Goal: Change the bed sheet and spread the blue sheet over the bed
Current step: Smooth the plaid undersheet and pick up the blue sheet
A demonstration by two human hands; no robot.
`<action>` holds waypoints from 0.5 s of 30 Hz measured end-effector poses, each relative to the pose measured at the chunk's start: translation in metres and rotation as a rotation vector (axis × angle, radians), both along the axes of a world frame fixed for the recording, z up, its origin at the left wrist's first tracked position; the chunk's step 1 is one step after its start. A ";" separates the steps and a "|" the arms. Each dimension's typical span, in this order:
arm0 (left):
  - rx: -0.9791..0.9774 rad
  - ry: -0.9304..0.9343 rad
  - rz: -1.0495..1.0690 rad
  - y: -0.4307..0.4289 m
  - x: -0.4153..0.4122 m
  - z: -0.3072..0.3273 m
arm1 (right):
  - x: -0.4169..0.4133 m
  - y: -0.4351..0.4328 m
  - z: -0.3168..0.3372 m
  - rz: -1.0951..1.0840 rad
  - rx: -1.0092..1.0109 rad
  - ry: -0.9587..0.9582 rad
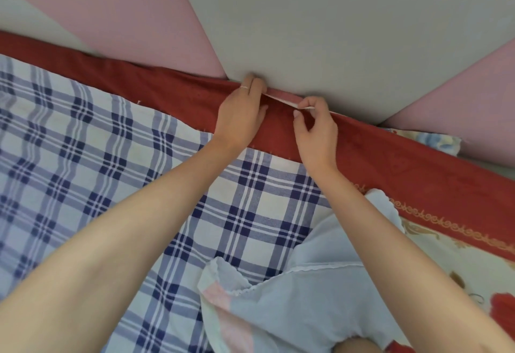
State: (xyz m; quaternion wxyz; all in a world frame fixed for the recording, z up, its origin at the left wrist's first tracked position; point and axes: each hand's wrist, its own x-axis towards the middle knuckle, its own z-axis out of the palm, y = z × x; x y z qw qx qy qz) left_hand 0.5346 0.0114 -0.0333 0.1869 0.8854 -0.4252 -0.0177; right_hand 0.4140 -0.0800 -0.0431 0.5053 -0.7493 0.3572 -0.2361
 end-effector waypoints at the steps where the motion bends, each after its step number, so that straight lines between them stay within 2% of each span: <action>1: -0.024 0.019 -0.039 0.006 -0.002 -0.005 | -0.001 0.001 0.000 -0.002 -0.015 0.014; 4: 0.009 -0.042 -0.178 0.027 -0.003 -0.026 | -0.006 0.004 -0.001 0.070 -0.101 0.122; 7: 0.273 0.022 -0.081 0.038 0.005 -0.035 | -0.014 0.012 -0.014 0.237 -0.278 0.343; 10: 0.460 -0.031 -0.118 0.037 0.016 -0.037 | -0.014 0.015 -0.028 0.340 -0.511 0.650; 15: 0.525 -0.052 -0.117 0.015 0.027 -0.038 | 0.014 -0.012 -0.021 0.517 -0.442 0.944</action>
